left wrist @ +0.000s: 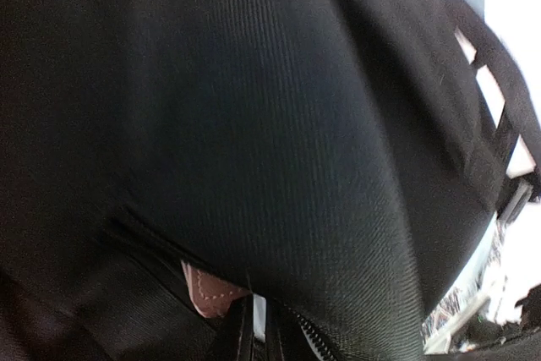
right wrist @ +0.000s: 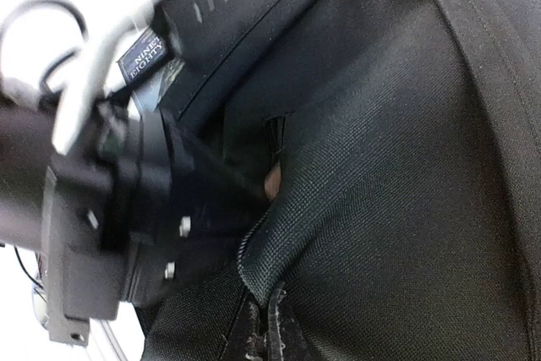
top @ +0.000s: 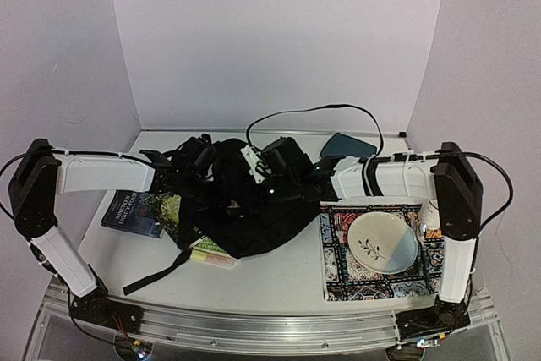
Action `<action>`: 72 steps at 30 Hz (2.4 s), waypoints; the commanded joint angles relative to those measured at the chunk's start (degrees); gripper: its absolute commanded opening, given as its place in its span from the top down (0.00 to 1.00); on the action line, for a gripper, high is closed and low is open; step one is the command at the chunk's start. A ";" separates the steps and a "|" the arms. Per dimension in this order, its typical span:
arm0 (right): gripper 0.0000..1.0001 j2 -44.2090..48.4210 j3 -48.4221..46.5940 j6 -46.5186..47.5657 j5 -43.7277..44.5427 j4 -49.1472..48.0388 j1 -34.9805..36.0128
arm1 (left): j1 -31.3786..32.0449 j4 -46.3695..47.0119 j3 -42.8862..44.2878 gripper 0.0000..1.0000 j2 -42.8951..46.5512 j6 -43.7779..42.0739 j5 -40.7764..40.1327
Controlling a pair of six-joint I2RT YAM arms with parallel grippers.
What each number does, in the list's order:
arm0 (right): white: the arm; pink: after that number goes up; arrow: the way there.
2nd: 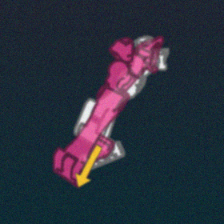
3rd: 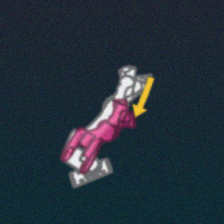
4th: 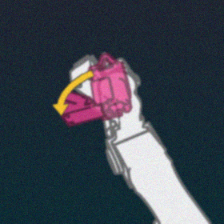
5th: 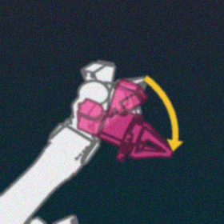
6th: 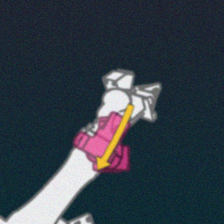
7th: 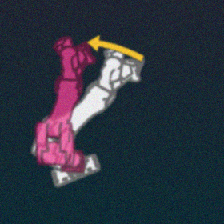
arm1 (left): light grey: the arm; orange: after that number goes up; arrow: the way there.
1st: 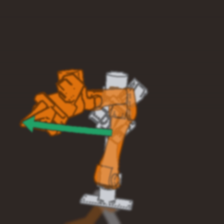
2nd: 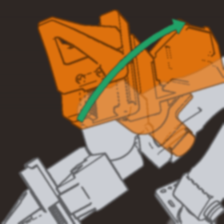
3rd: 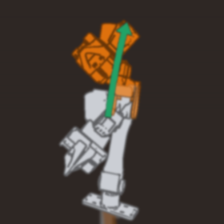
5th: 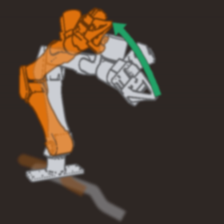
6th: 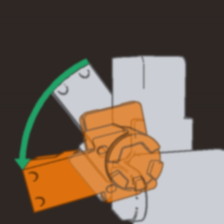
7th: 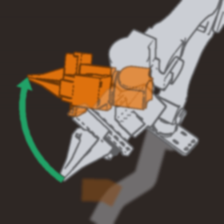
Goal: Pack the student bag
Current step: Adjust the card case in the pocket on the back of the bag, then grab the pocket on the back of the student bag.
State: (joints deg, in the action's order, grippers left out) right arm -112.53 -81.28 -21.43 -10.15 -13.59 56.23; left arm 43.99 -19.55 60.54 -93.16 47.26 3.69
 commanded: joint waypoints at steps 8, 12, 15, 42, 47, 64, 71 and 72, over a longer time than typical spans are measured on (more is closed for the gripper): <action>1.00 -0.49 -3.66 0.39 -2.70 -1.28 0.36 | -0.66 9.10 -0.06 0.78 2.29 -4.27 -7.10; 0.89 0.19 -4.73 0.77 -1.44 0.53 -0.45 | -0.66 8.83 -4.17 0.60 8.79 -5.22 -7.63; 0.83 1.64 -4.41 1.16 0.00 1.98 -0.87 | -0.64 7.11 -6.19 0.51 13.66 -5.93 -6.90; 0.61 11.57 10.37 -4.81 -3.86 7.97 -0.82 | 2.76 8.71 -7.24 0.42 10.36 -6.24 12.40; 0.57 11.39 11.33 -5.46 -4.99 7.38 0.06 | 4.36 8.65 -5.77 0.42 7.53 -7.95 15.72; 0.56 12.12 14.69 -5.98 0.96 4.81 0.19 | 17.17 -7.33 -2.13 0.44 10.26 -8.50 -6.08; 0.56 11.81 14.39 -6.10 1.04 4.35 0.18 | 19.63 -10.45 2.28 0.55 4.38 -7.96 -11.58; 0.56 11.81 14.40 -6.07 1.12 4.27 0.19 | 19.64 -10.91 2.76 0.57 3.67 -7.61 -12.25</action>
State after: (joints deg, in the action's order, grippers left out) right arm -103.39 -66.81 -27.09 -9.88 -9.02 56.03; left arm 63.21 -27.13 59.31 -86.51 39.82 -2.81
